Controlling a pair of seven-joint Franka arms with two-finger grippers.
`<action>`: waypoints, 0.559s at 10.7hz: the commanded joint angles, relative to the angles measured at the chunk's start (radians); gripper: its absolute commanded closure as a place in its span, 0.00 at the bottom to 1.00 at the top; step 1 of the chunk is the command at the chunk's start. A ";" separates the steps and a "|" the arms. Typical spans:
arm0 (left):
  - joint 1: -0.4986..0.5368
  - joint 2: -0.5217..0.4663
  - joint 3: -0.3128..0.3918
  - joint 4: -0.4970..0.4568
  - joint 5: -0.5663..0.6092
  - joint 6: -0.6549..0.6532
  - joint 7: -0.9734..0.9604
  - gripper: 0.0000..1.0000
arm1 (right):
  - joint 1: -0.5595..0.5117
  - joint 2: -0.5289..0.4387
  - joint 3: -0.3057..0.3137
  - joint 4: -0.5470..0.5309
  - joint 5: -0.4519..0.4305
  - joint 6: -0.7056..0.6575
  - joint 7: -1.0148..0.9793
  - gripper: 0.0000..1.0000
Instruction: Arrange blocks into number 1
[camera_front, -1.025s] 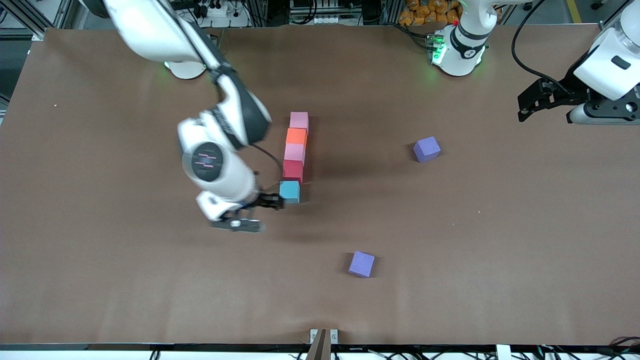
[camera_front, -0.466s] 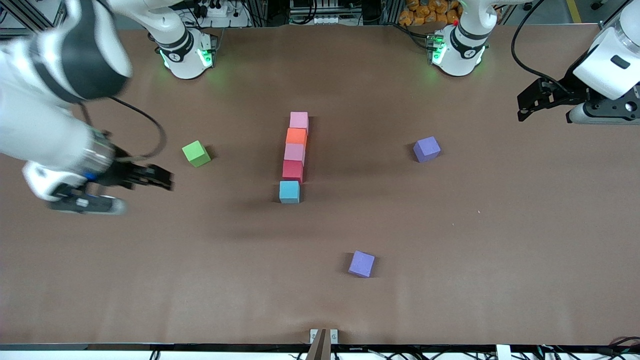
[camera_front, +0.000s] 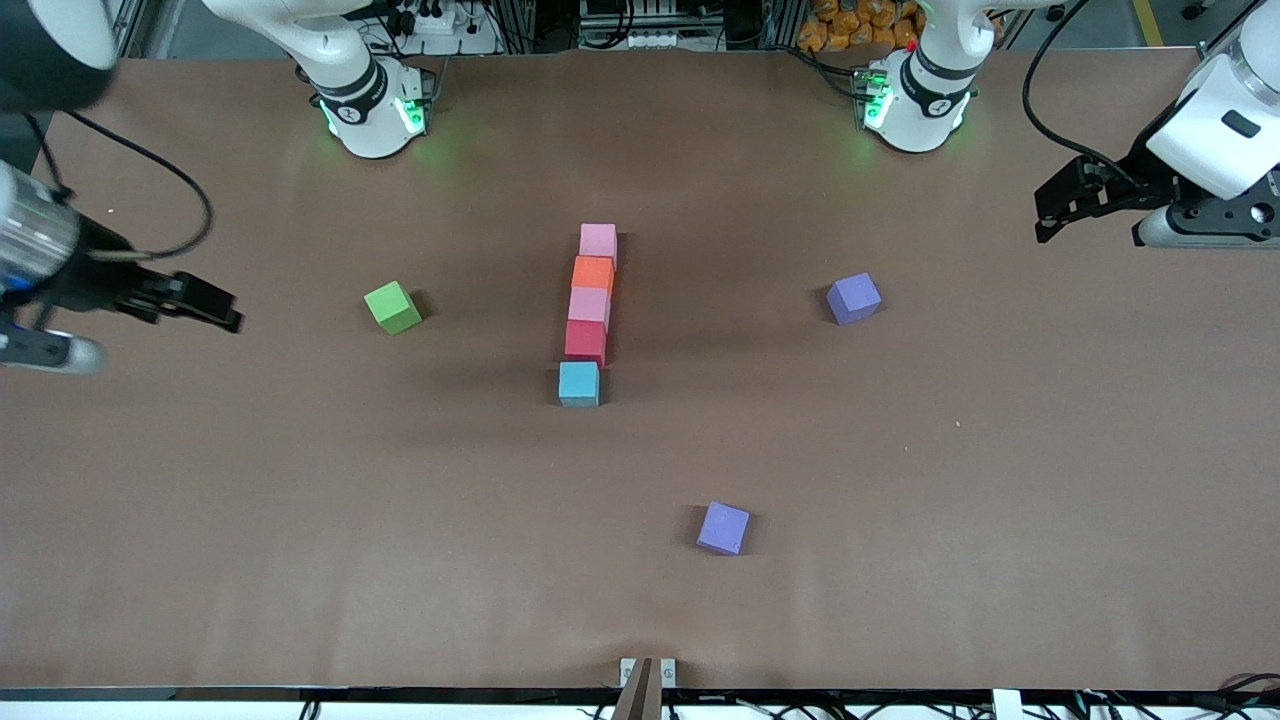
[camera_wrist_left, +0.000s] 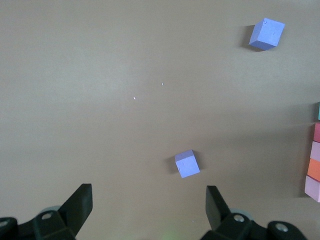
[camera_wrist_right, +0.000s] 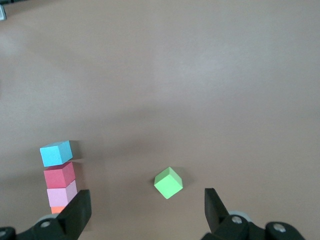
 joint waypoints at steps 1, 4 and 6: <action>0.006 -0.002 -0.002 0.012 -0.012 -0.024 0.029 0.00 | -0.066 -0.111 0.043 -0.063 -0.023 -0.048 -0.063 0.00; 0.006 -0.002 0.002 0.011 -0.012 -0.025 0.028 0.00 | -0.125 -0.238 0.046 -0.259 -0.046 0.056 -0.245 0.00; 0.006 -0.002 0.000 0.011 -0.012 -0.025 0.028 0.00 | -0.128 -0.233 0.043 -0.258 -0.048 0.059 -0.246 0.00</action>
